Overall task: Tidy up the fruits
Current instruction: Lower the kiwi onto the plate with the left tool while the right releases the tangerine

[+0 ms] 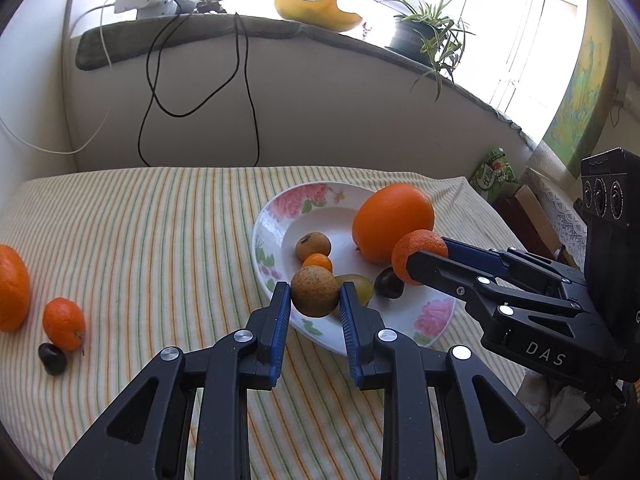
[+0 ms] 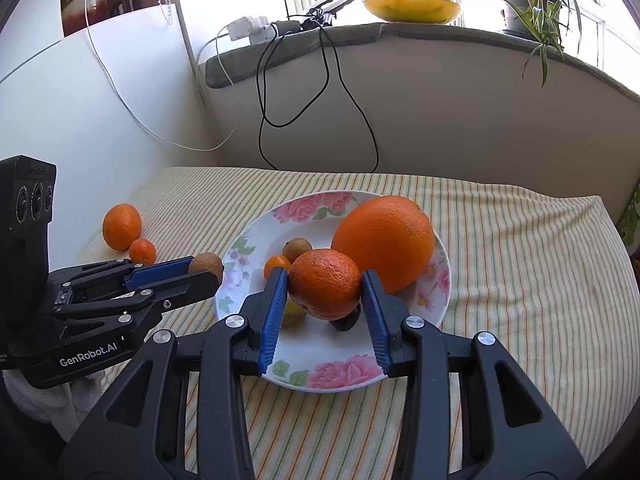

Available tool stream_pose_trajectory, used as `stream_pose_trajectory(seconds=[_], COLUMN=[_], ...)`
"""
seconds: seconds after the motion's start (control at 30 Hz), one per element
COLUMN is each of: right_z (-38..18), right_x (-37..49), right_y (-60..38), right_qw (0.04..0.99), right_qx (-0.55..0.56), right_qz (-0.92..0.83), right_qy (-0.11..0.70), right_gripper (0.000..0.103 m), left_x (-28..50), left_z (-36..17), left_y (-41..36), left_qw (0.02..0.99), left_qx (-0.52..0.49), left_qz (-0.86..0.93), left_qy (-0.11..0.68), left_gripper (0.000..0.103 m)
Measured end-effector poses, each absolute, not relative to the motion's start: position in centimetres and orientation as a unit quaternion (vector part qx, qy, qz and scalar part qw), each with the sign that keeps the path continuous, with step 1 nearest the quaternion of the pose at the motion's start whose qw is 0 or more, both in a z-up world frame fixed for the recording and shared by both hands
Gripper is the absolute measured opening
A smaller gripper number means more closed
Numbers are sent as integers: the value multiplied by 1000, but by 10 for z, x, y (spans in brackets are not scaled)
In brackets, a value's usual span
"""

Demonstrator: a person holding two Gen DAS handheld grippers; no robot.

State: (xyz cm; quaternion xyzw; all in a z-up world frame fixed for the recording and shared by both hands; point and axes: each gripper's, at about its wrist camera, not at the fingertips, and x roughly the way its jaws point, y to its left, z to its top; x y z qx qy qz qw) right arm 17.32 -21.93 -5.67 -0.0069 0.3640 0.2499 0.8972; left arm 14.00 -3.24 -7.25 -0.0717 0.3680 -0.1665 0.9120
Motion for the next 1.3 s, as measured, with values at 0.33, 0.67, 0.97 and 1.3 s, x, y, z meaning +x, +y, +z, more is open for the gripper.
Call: stream_pose_trajectory(seconds=[0.33,0.67,0.97,1.3], right_z=[-59,-57,-46,-42], right_x=[174,173,170,166], right_y=[-219,-221,-230,-229], right_qw=[895,902,912,918], right_qx=[-8,-13,-4,-10], right_qz=[253,238,226,211], right_qy=[367,359,344,336], right_gripper=[40,55,72,85], left_x=[141,136,132,123], left_z=[-69,-64,-62,-56], left_y=[-40,-41,-40,-32], left_qw=[913,918,920,927], left_qx=[-56,-46,-44,-43], left_qz=[-169,-160,-156,-141], left_qy=[367,359,356,345], left_gripper=[24,45,45,60])
